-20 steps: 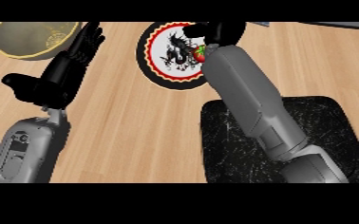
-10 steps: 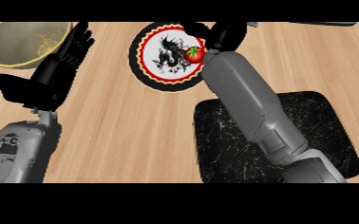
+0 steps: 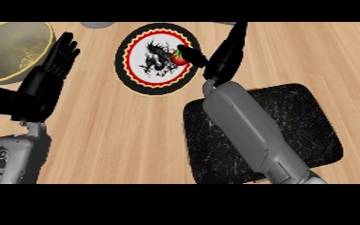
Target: Pick the tomato from the tray and place it in the plate
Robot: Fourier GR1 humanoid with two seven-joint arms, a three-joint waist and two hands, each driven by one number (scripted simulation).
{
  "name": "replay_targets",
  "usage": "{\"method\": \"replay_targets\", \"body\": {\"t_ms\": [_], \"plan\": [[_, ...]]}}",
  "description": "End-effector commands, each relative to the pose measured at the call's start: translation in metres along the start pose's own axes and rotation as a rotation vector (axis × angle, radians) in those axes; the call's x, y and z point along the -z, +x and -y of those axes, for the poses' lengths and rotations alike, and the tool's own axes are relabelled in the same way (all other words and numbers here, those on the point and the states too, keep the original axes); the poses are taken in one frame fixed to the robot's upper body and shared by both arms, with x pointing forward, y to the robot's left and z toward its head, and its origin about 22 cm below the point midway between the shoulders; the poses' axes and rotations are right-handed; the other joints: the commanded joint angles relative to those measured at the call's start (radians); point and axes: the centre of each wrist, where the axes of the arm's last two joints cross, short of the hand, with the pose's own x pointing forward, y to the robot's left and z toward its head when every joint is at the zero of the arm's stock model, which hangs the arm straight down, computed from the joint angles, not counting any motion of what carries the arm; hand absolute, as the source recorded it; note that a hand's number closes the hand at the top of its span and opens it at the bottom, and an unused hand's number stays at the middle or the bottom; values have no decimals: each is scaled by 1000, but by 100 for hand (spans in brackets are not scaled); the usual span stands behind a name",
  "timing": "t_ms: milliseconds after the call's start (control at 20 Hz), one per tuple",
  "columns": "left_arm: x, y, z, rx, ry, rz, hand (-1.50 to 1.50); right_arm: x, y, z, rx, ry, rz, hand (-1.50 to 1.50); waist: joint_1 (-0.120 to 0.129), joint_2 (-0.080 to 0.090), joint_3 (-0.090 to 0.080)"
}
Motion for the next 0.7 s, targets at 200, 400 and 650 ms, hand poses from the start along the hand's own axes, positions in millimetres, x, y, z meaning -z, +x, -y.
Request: {"method": "replay_targets", "body": {"t_ms": [200,400,650], "plan": [[-9,7,-20,5,13,-12,0,-10,-17,54,15,-23,-4,-150,-30,-5,0],[-1,8,-3,13,25,-16,0,-53,-27,83,14,7,-10,-150,-41,-6,-1],[2,8,-20,19,35,17,0,-61,-52,121,-61,-36,27,-150,-24,1,0]]}}
